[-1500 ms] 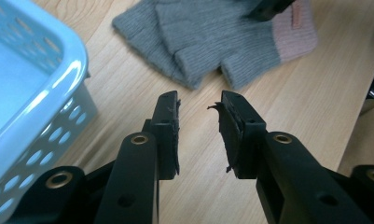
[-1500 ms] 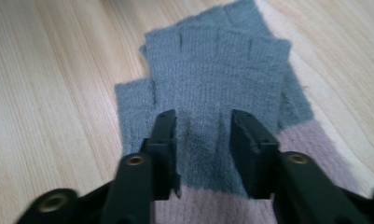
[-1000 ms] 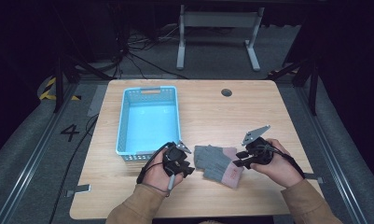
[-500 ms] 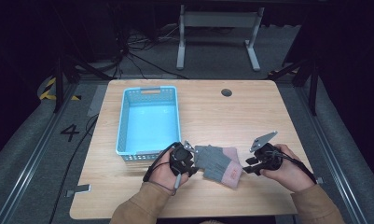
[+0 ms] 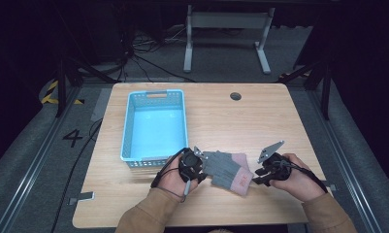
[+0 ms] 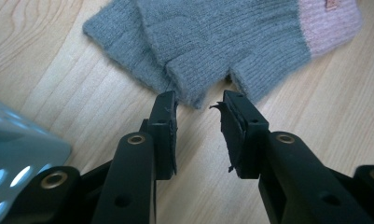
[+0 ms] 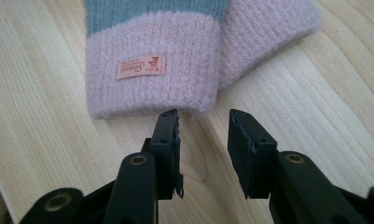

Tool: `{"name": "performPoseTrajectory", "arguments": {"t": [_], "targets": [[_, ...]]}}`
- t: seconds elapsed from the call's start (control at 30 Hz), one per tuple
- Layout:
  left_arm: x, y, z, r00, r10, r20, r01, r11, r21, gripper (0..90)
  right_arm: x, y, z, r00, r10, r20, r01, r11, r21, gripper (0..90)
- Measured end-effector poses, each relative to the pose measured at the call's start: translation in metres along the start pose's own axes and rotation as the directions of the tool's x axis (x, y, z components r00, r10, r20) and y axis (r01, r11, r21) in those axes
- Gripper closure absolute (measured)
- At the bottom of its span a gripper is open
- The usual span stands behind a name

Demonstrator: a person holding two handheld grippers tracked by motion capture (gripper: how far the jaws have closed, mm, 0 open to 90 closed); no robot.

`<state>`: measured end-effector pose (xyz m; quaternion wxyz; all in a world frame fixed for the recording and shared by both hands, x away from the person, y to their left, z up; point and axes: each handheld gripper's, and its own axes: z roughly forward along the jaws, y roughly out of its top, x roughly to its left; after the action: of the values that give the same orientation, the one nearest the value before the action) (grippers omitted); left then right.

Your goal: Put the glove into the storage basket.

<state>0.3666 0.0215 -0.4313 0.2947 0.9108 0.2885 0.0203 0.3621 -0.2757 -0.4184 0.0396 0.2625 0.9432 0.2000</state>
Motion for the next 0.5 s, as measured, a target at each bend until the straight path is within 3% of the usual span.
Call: {"name": "performPoseTrajectory", "arguments": {"t": [0.3, 0.5], "targets": [[0.0, 0.002, 0.01, 0.9999, 0.004, -0.013, -0.004, 0.9996, 0.026, 66.9, 0.0, 0.0, 0.002, 0.9998, -0.01, 0.017, 0.01, 1.0, -0.01, 66.9], [-0.003, 0.005, 0.014, 0.9995, 0.025, -0.019, -0.024, 0.9989, 0.041, 72.3, 0.002, 0.001, 0.005, 0.9995, -0.018, 0.024, 0.018, 1.0, -0.011, 68.8]]}}
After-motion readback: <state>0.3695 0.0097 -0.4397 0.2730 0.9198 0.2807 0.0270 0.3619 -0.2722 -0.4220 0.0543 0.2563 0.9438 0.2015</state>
